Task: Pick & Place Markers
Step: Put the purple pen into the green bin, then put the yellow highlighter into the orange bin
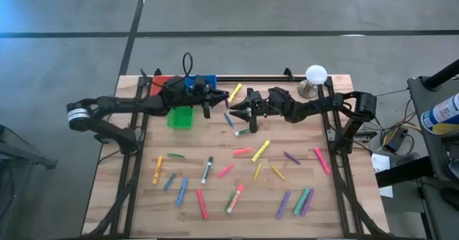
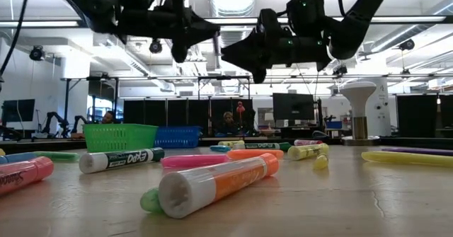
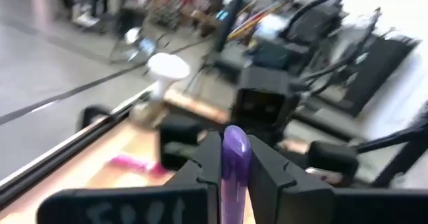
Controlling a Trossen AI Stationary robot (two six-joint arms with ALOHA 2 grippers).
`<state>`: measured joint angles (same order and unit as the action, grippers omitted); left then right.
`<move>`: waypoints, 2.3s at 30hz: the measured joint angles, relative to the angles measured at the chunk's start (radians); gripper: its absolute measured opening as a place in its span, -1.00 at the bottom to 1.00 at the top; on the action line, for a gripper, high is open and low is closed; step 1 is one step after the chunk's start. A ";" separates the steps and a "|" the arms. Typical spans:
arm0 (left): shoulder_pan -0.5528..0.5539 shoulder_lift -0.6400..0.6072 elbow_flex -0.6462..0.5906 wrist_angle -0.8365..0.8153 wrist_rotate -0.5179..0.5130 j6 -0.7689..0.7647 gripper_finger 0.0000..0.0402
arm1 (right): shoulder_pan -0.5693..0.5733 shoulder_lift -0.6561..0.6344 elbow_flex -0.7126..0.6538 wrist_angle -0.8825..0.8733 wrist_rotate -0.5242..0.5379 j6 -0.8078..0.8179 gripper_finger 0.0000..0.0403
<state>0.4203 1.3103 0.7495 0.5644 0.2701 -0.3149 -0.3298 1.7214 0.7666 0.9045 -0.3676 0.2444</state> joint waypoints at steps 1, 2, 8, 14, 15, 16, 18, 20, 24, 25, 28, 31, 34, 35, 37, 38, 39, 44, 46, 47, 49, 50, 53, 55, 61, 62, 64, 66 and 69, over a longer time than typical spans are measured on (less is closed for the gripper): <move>0.007 -0.020 0.009 -0.066 -0.018 0.016 -0.81 | 0.000 0.000 0.000 -0.020 0.000 -0.012 -0.40; 0.014 -0.040 0.020 -0.137 -0.030 0.033 -0.81 | -0.002 0.000 0.000 -0.041 0.000 -0.022 -0.39; 0.076 -0.134 0.057 -0.602 -0.208 0.043 -0.81 | -0.005 0.000 -0.001 -0.140 0.030 -0.092 -0.45; 0.163 -0.164 0.049 -0.907 -0.314 -0.042 -0.81 | -0.005 0.000 -0.001 -0.172 0.035 -0.150 -0.57; 0.176 -0.158 0.048 -0.951 -0.331 -0.044 -0.81 | -0.005 0.000 -0.001 -0.172 0.036 -0.160 -0.59; 0.190 -0.149 0.048 -0.983 -0.346 -0.045 -0.81 | -0.005 0.000 -0.001 -0.174 0.037 -0.171 -0.61; 0.217 -0.125 0.048 -1.041 -0.352 -0.045 -0.81 | -0.005 0.000 -0.001 -0.178 0.037 -0.178 -0.65; 0.236 -0.093 0.048 -1.079 -0.352 -0.045 -0.81 | -0.005 0.000 -0.001 -0.193 0.037 -0.192 -0.68; 0.257 -0.028 0.048 -1.118 -0.351 -0.045 -0.80 | -0.005 0.000 -0.002 -0.199 0.037 -0.204 -0.71; 0.260 -0.013 0.048 -1.124 -0.351 -0.045 -0.80 | -0.005 0.000 -0.002 -0.198 0.037 -0.205 -0.71; 0.264 0.019 0.048 -1.130 -0.351 -0.054 -0.80 | -0.005 0.000 -0.002 -0.199 0.037 -0.206 -0.71; 0.265 0.047 0.048 -1.137 -0.351 -0.071 -0.76 | -0.004 0.000 -0.002 -0.209 0.037 -0.219 -0.71; 0.265 0.059 0.048 -1.137 -0.353 -0.069 -0.67 | -0.004 0.000 -0.002 -0.218 0.037 -0.222 -0.71; 0.265 0.061 0.048 -1.137 -0.359 -0.068 -0.64 | -0.004 0.000 -0.002 -0.217 0.037 -0.223 -0.71; 0.265 0.059 0.048 -1.137 -0.367 -0.068 -0.59 | -0.004 0.000 -0.002 -0.219 0.037 -0.223 -0.71; 0.265 0.055 0.048 -1.138 -0.369 -0.068 -0.57 | -0.004 0.000 -0.002 -0.220 0.037 -0.223 -0.71; 0.265 0.051 0.048 -1.141 -0.370 -0.068 -0.56 | -0.004 0.000 -0.002 -0.220 0.037 -0.223 -0.71; 0.265 0.032 0.085 -1.200 -0.364 -0.032 -0.54 | -0.004 0.000 -0.002 -0.221 0.037 -0.225 -0.71; 0.259 0.019 0.112 -1.242 -0.352 -0.023 -0.54 | -0.004 0.000 -0.002 -0.220 0.037 -0.226 -0.71; 0.250 0.011 0.125 -1.261 -0.342 -0.022 -0.55 | -0.004 0.000 -0.002 -0.221 0.037 -0.226 -0.71; 0.214 -0.011 0.150 -1.294 -0.328 -0.027 -0.58 | -0.004 0.000 -0.002 -0.221 0.037 -0.230 -0.71; 0.191 -0.022 0.162 -1.305 -0.324 -0.033 -0.61 | -0.004 0.000 -0.002 -0.220 0.037 -0.234 -0.71; 0.104 -0.047 0.180 -1.342 -0.324 -0.081 -0.72 | -0.004 0.000 -0.002 -0.235 0.026 -0.254 -0.72; 0.032 -0.057 0.182 -1.344 -0.323 -0.131 -0.80 | -0.005 -0.002 -0.002 -0.279 -0.013 -0.288 -0.74; -0.207 -0.042 0.181 -1.351 -0.383 -0.314 -0.99 | -0.008 -0.031 -0.008 -0.362 -0.024 -0.363 -0.82; -0.243 -0.036 0.181 -1.351 -0.397 -0.346 -0.99 | -0.009 -0.038 -0.011 -0.361 -0.023 -0.368 -0.83; -0.307 -0.024 0.180 -1.350 -0.425 -0.413 -0.99 | -0.010 -0.055 -0.025 -0.363 -0.023 -0.379 -0.86; -0.356 -0.016 0.180 -1.350 -0.447 -0.476 -0.99 | -0.012 -0.072 -0.042 -0.355 -0.023 -0.385 -0.89; -0.412 -0.005 0.180 -1.350 -0.454 -0.554 -0.99 | -0.019 -0.092 -0.070 -0.342 -0.019 -0.400 -0.92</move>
<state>0.0082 1.3051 0.9295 -0.7859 -0.1841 -0.8693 -0.3491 1.6297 0.6968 0.5625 -0.3869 -0.1552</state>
